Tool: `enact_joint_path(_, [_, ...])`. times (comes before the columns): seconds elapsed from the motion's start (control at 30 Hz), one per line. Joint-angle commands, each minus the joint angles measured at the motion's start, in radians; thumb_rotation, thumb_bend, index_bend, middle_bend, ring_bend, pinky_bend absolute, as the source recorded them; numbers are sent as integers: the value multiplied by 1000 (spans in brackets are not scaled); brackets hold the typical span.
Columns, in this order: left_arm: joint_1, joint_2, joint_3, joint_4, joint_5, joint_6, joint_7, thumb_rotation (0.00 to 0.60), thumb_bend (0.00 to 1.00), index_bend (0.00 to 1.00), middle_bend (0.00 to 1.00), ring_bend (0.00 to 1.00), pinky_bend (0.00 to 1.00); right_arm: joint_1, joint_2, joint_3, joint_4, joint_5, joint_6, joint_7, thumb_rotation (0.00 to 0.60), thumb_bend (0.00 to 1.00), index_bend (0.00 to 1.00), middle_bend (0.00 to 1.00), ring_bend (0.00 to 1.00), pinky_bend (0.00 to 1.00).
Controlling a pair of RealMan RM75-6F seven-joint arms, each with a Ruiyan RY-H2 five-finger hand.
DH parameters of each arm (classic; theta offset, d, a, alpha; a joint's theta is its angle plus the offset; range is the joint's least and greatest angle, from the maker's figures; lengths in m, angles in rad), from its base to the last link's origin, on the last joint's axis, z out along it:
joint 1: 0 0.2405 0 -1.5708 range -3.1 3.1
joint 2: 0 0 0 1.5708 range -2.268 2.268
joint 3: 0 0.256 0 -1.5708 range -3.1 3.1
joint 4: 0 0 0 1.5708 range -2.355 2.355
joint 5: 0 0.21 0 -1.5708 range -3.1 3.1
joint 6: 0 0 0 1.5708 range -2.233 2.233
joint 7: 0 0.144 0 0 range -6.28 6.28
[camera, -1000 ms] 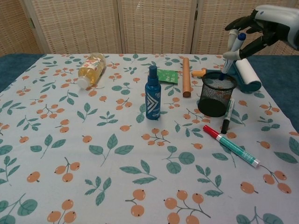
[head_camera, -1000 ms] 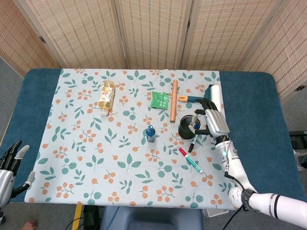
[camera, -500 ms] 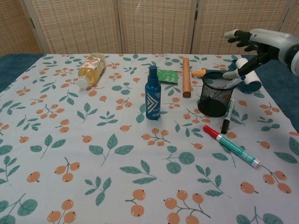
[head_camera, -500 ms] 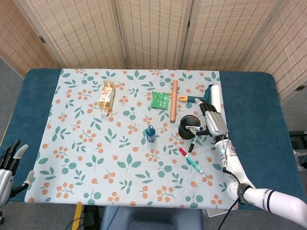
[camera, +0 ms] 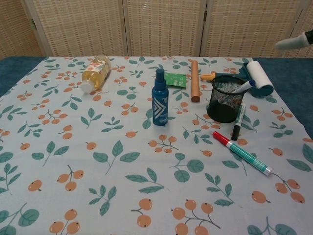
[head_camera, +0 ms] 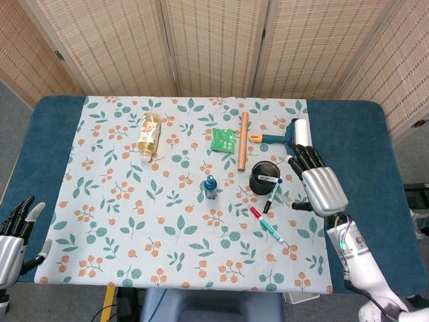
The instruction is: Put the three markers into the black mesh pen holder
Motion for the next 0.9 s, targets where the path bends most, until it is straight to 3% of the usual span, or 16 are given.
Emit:
enact_joint_path(0.03, [1,2,2,-2,5,3,-3,600,423,0,20,9,271,-89,83,-102,-125,-82,69,-127,600,211,229,0,0,0])
enact_joint_path(0.23, [-3,13,5,6,24,11,-39,600,423,0,20,9,271,-134,41,-155,-148,-139,116,-253,600,227,265,0,0,0])
enact_joint_path(0.43, [-10,16,9,10,35,5,-56,600,423,0,20,9,271,-121,-77,-172,-67,-105,78,-333,600,229,283,0,0,0])
enact_joint_path(0.63, [-10,14,11,8,31,-1,-47,600,423,0,20,9,271,-113,-195,-177,62,-50,30,-282,600,229,284,0,0,0])
enact_joint_path(0.9, [-7,19,13,7,36,9,-56,600,424,0,20,9,271,-116,-369,-195,257,-113,18,-224,600,228,284,0,0,0])
